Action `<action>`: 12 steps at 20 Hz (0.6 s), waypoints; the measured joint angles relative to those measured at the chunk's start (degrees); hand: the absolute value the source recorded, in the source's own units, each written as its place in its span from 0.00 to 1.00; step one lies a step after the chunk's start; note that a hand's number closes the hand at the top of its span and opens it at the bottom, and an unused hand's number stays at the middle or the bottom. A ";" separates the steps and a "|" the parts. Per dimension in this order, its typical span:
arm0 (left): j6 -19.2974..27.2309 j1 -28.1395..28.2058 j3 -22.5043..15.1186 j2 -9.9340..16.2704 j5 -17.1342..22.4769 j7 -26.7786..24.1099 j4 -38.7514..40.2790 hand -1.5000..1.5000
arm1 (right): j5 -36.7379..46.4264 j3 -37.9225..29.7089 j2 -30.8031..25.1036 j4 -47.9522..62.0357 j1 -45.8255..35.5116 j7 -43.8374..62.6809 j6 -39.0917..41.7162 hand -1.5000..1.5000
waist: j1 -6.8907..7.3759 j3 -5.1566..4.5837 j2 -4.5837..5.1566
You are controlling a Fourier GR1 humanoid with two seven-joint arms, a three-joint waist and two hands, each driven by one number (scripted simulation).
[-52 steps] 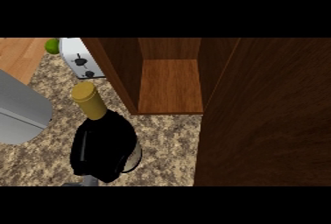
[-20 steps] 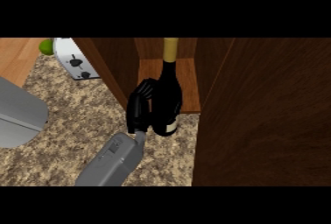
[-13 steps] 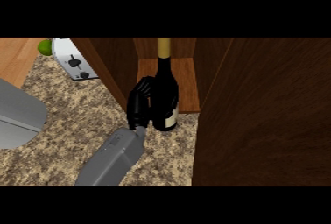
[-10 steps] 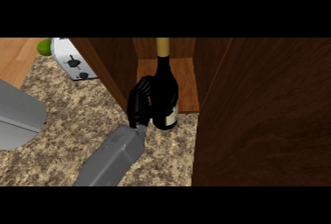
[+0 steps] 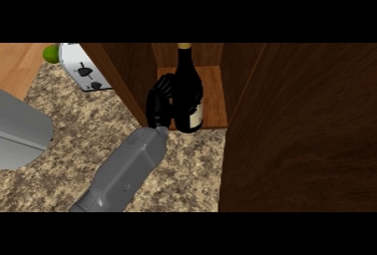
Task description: Pick up the wine, place it into the cabinet and close the cabinet
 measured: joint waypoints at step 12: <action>1.44 -9.94 2.51 0.36 1.38 0.61 12.69 1.00 | 0.20 0.46 1.15 0.56 0.87 -1.68 1.23 0.00 | -0.06 -0.08 0.54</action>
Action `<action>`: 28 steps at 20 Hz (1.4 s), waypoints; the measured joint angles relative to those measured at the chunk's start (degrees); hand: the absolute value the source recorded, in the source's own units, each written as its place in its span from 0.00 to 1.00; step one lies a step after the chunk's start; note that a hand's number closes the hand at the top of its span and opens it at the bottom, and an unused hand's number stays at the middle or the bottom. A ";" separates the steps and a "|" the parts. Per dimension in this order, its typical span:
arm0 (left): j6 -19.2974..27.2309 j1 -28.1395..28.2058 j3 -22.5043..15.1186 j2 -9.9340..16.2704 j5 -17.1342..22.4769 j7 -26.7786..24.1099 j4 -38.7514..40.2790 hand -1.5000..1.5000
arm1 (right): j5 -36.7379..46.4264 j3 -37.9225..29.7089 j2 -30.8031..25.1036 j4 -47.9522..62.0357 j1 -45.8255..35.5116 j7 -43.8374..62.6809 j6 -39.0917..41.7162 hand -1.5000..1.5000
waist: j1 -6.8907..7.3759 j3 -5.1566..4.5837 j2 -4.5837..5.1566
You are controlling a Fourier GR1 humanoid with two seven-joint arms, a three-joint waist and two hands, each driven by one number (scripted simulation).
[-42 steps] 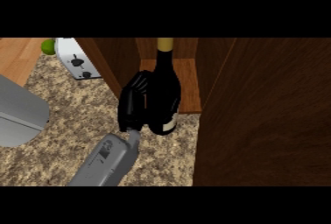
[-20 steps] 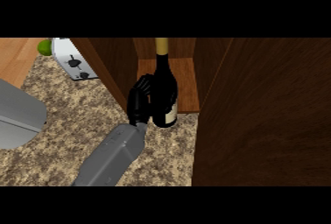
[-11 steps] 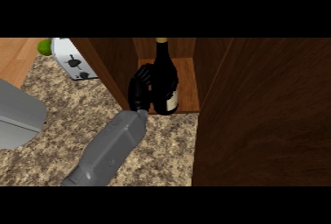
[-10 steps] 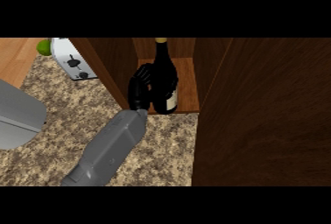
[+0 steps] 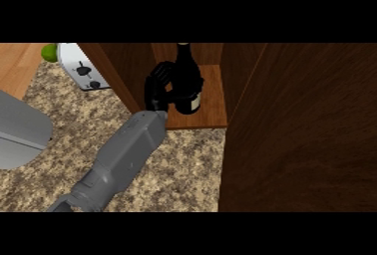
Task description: Pick up the wine, place it into the cabinet and close the cabinet
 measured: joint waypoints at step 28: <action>8.46 -13.35 0.56 1.65 -9.11 0.15 19.41 0.00 | 0.47 2.48 0.78 0.07 3.11 -2.80 2.58 0.00 | -1.83 0.16 0.11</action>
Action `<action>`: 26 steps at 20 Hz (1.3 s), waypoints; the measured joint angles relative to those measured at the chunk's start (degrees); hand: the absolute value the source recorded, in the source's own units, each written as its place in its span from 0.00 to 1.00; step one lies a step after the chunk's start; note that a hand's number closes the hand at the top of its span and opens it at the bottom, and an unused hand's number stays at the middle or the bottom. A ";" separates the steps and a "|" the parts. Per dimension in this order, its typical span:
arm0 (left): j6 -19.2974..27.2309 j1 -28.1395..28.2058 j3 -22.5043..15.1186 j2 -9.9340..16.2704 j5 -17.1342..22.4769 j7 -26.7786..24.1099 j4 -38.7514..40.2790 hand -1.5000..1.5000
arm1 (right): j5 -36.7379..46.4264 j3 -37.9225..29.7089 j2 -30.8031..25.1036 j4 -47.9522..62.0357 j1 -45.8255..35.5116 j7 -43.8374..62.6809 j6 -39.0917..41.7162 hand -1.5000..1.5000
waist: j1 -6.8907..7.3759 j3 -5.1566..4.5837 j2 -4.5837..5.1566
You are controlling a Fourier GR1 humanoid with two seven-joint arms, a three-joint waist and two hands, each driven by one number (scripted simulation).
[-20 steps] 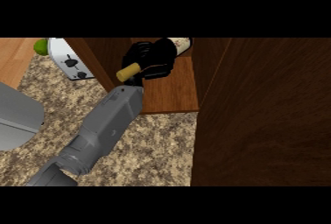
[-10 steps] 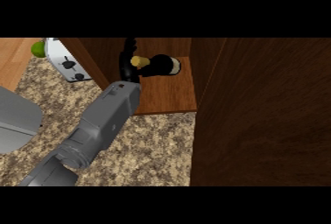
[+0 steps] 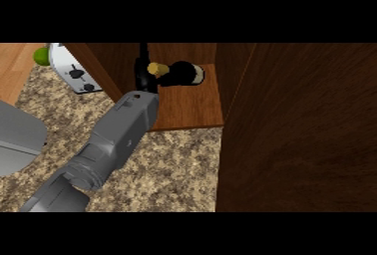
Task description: Pick up the wine, place it into the cabinet and close the cabinet
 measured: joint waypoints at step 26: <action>-13.14 7.84 1.64 -0.80 -1.98 -7.85 -18.33 0.00 | 0.40 0.17 0.01 -0.81 2.77 0.50 -1.68 0.00 | 4.06 -0.03 -1.48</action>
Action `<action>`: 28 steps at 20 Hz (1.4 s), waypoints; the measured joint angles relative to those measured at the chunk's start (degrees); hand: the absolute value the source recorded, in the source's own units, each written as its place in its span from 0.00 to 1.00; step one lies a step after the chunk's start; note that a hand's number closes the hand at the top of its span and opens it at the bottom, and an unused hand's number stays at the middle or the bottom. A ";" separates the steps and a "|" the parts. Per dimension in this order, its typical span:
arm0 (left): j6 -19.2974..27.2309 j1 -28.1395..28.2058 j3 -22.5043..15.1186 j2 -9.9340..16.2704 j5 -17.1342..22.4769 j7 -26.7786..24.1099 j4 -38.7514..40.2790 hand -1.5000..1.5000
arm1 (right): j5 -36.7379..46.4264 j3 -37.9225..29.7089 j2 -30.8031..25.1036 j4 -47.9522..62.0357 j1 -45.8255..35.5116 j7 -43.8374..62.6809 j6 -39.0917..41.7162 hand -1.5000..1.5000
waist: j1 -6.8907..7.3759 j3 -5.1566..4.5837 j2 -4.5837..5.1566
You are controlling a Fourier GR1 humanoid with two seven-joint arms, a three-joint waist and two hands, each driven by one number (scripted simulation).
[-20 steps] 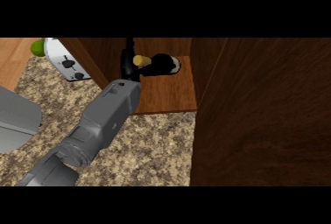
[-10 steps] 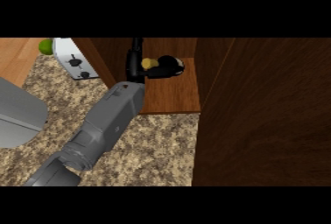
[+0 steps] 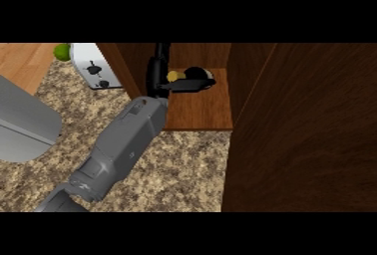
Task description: Pick up the wine, place it into the cabinet and close the cabinet
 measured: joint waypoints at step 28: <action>10.48 45.92 -18.86 7.39 -9.53 9.91 -64.33 0.00 | 0.59 0.65 -1.89 0.05 -2.67 2.00 -1.30 1.00 | 0.43 0.00 0.10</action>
